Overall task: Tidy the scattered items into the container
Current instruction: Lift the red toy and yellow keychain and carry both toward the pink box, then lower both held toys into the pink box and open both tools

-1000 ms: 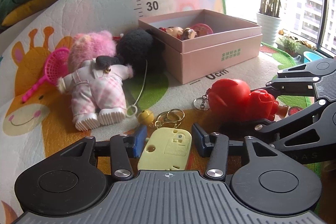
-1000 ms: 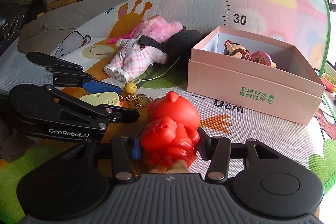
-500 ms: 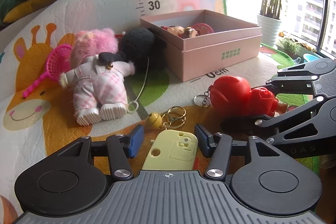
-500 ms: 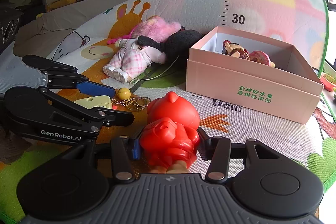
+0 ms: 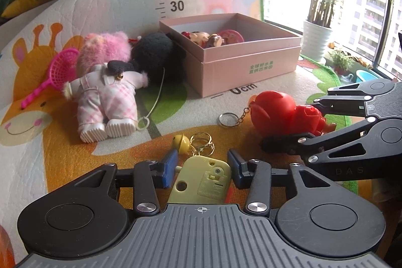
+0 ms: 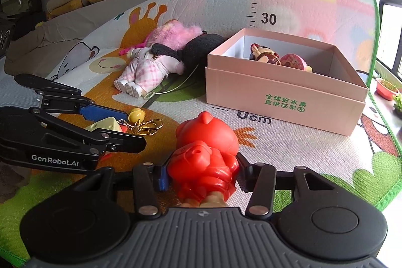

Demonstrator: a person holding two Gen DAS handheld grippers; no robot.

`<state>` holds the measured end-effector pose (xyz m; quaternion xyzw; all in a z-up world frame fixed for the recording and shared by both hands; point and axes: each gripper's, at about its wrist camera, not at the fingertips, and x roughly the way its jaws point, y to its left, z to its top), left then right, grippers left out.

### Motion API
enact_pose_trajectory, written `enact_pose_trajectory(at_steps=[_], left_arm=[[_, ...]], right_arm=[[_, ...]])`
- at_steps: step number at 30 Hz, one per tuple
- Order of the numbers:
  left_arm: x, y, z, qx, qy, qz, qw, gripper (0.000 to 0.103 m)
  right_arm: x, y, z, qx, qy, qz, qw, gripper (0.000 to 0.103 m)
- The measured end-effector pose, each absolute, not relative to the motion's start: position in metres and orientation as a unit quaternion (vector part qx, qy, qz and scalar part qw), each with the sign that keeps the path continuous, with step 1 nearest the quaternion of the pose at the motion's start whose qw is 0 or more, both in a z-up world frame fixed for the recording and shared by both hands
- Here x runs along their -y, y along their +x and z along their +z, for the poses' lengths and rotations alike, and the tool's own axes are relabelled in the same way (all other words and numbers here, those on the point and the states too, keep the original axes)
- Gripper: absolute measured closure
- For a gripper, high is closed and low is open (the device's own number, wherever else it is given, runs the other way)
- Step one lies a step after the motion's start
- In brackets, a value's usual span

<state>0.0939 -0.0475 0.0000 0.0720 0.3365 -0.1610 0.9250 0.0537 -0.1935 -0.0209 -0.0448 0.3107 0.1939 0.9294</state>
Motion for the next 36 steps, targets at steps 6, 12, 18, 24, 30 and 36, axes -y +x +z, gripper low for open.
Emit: enact_pose_trajectory(at_steps=[6, 12, 18, 24, 30, 36], left_arm=[[0.075, 0.090, 0.007, -0.333, 0.086, -0.185, 0.920, 0.055], [0.100, 0.088, 0.014, -0.326, 0.100, -0.204, 0.918, 0.056], [0.114, 0.085, 0.022, -0.318, 0.110, -0.213, 0.917, 0.056], [0.120, 0.083, 0.028, -0.314, 0.109, -0.219, 0.917, 0.056], [0.118, 0.086, 0.030, -0.315, 0.100, -0.218, 0.918, 0.056], [0.116, 0.100, 0.038, -0.303, 0.094, -0.215, 0.924, 0.056]], right_arm=[[0.224, 0.042, -0.015, -0.303, -0.033, 0.167, 0.938, 0.054], [0.249, 0.031, -0.009, -0.290, -0.024, 0.147, 0.945, 0.054], [0.263, 0.023, -0.004, -0.281, -0.014, 0.136, 0.950, 0.054], [0.268, 0.018, 0.001, -0.273, -0.014, 0.134, 0.953, 0.054], [0.270, 0.017, 0.005, -0.269, -0.016, 0.135, 0.954, 0.054], [0.268, 0.030, 0.011, -0.263, -0.029, 0.145, 0.953, 0.054]])
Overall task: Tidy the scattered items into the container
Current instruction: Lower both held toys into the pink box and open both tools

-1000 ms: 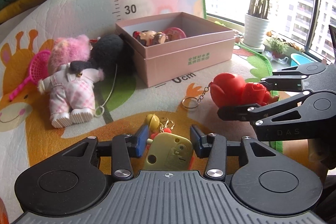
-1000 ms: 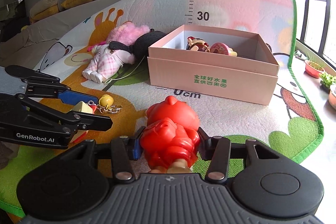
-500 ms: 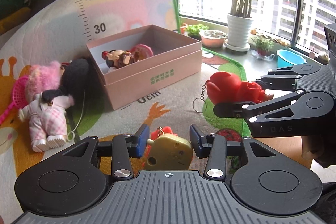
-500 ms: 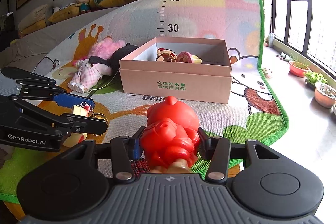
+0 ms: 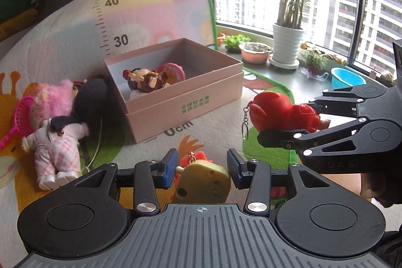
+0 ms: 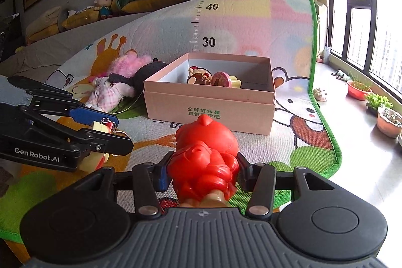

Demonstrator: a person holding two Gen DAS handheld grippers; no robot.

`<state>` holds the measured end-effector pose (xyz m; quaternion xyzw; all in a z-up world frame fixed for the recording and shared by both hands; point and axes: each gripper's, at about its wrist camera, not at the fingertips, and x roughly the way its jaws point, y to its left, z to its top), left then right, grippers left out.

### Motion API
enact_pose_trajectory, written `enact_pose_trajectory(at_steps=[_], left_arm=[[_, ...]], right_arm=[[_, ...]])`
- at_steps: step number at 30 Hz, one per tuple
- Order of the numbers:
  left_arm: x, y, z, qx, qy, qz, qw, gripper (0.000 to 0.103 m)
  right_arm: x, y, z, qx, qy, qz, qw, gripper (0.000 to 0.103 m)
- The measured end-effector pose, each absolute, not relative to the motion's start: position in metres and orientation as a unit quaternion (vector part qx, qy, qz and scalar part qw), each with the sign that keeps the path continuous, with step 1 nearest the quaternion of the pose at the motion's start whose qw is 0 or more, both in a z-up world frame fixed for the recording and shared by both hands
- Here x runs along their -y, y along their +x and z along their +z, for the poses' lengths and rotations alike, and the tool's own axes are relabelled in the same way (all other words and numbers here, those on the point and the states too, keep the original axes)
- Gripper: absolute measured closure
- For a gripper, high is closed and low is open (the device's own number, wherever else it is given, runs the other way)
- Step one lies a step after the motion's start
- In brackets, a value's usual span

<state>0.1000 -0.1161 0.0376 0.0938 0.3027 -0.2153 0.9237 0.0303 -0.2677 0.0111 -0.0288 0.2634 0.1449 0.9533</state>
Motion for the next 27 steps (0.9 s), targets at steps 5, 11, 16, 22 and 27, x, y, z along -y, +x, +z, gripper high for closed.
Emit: enact_pose_trajectory(at_steps=[5, 11, 16, 22, 27], left_arm=[[0.114, 0.131, 0.065, -0.261, 0.095, -0.217, 0.936, 0.056], [0.114, 0.199, 0.100, -0.214, 0.077, -0.203, 0.952, 0.056], [0.119, 0.266, 0.112, -0.221, 0.060, -0.188, 0.955, 0.056], [0.130, 0.331, 0.093, -0.272, 0.038, -0.180, 0.945, 0.056], [0.138, 0.356, 0.067, -0.293, 0.026, -0.177, 0.939, 0.053]], right_arm=[[0.277, 0.064, 0.040, -0.236, -0.029, 0.149, 0.960, 0.054], [0.281, 0.112, 0.079, -0.171, -0.041, 0.139, 0.974, 0.054], [0.279, 0.158, 0.085, -0.157, -0.046, 0.133, 0.978, 0.054], [0.274, 0.195, 0.053, -0.203, -0.055, 0.125, 0.970, 0.054], [0.271, 0.207, 0.030, -0.235, -0.065, 0.118, 0.963, 0.054]])
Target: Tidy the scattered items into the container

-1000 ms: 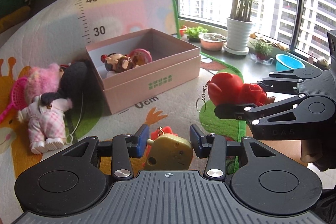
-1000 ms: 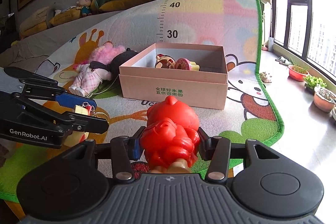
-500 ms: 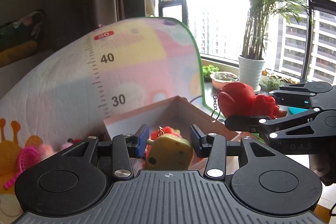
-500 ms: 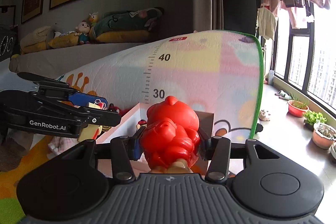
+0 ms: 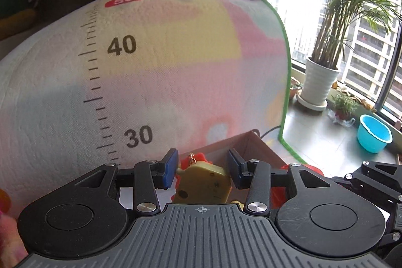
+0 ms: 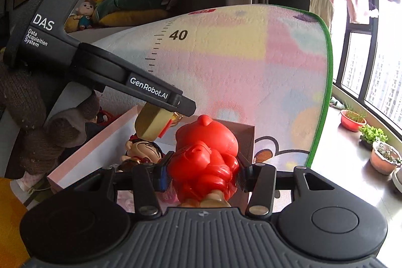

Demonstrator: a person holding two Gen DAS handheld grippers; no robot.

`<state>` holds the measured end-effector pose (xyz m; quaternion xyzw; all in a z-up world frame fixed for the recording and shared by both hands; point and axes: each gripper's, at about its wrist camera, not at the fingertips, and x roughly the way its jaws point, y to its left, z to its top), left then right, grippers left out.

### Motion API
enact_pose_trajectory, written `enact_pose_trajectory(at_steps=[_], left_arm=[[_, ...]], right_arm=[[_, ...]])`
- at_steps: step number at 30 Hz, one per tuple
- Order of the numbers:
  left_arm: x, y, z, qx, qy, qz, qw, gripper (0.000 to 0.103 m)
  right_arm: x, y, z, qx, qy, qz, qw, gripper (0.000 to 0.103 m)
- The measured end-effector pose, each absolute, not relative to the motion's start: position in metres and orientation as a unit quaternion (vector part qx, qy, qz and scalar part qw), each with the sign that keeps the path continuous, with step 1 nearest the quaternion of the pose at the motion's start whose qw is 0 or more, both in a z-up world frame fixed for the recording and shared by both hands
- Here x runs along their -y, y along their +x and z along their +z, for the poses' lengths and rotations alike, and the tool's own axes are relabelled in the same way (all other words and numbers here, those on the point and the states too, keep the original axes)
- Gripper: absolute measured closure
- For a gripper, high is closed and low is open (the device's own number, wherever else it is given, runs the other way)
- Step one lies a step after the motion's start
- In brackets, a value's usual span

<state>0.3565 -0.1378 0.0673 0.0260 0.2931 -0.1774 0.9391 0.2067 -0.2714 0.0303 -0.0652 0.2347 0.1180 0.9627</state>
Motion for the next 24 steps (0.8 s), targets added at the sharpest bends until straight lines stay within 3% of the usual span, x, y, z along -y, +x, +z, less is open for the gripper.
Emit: enact_pose_trajectory(at_steps=[3, 8, 15, 24], left_arm=[[0.132, 0.356, 0.068, -0.289, 0.003, -0.184, 0.939, 0.041], [0.107, 0.331, 0.085, -0.253, 0.004, -0.181, 0.950, 0.030], [0.041, 0.236, 0.090, -0.185, 0.056, -0.129, 0.973, 0.010], [-0.020, 0.164, 0.032, -0.247, 0.078, -0.038, 0.965, 0.009]], right_arm=[[0.271, 0.209, 0.026, -0.243, -0.068, 0.113, 0.961, 0.052], [0.268, 0.207, 0.032, -0.233, -0.066, 0.109, 0.964, 0.050], [0.245, 0.195, 0.053, -0.213, -0.075, 0.121, 0.967, 0.047], [0.166, 0.186, 0.076, -0.203, -0.101, 0.195, 0.954, 0.047]])
